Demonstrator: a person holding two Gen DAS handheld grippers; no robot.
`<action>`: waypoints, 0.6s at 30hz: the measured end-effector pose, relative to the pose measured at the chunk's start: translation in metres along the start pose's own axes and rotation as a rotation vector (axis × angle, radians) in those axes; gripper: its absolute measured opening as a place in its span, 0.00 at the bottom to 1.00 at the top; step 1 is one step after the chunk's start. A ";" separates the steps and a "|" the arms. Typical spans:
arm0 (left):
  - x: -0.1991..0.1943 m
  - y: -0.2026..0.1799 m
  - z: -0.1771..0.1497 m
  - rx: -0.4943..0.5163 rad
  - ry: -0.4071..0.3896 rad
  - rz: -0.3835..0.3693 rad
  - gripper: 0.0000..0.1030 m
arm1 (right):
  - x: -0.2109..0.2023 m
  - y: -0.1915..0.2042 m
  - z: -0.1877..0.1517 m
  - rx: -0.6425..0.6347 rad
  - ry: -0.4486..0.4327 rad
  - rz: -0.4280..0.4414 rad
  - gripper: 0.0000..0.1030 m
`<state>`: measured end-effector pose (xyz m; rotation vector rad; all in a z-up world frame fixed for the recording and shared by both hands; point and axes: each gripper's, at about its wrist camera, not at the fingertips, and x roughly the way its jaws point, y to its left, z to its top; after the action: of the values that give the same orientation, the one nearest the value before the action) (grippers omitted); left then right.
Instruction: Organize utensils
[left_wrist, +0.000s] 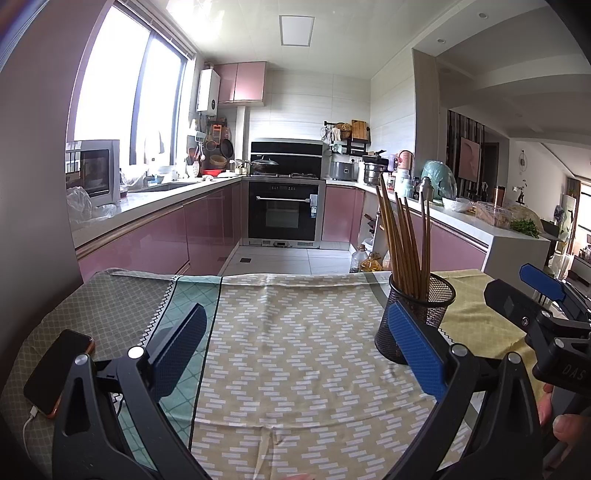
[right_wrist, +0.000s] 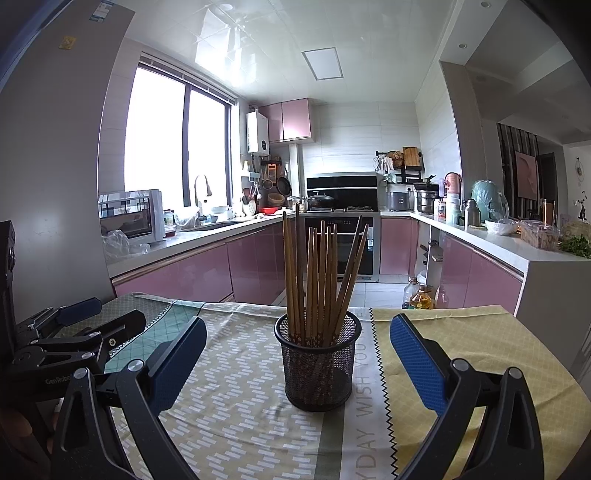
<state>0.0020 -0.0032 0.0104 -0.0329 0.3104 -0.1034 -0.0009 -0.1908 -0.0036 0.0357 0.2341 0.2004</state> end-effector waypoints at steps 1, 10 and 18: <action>0.000 0.000 0.000 -0.001 0.001 -0.001 0.94 | 0.000 0.000 0.000 0.000 0.000 0.001 0.94; 0.000 0.000 -0.001 0.000 0.003 -0.001 0.94 | 0.000 0.000 0.000 0.001 0.000 -0.002 0.94; 0.000 -0.001 -0.001 0.000 0.004 -0.001 0.94 | 0.000 0.000 0.000 0.001 -0.001 -0.001 0.94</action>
<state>0.0017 -0.0039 0.0094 -0.0330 0.3142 -0.1046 -0.0009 -0.1910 -0.0034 0.0364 0.2334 0.1992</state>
